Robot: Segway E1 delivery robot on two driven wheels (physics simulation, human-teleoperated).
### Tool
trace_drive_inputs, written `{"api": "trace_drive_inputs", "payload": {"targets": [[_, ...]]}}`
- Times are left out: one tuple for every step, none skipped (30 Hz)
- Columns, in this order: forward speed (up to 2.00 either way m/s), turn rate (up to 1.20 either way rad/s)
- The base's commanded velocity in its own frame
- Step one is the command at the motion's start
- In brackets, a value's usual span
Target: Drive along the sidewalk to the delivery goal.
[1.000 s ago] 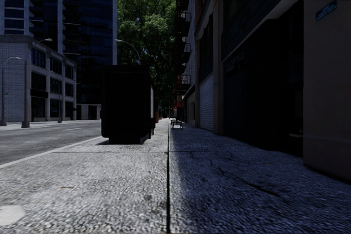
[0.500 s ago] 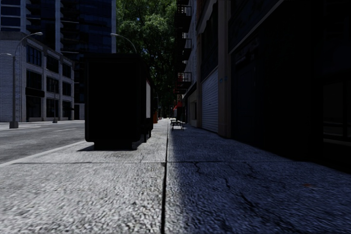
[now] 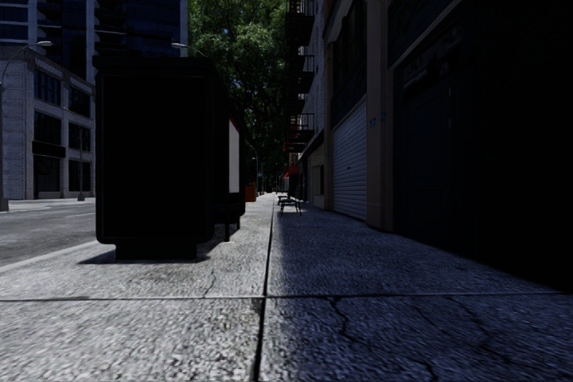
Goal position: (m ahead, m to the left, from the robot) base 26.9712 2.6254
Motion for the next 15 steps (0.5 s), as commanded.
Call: {"api": "trace_drive_inputs", "payload": {"targets": [[2.0, 0.0], [2.0, 0.0], [2.0, 0.0], [2.0, 0.0], [2.0, 0.0], [2.0, 0.0], [2.0, 0.0], [2.0, 0.0], [2.0, 0.0], [2.0, 0.0], [2.0, 0.0], [2.0, 0.0], [2.0, 0.0], [2.0, 0.0], [2.0, 0.0]]}}
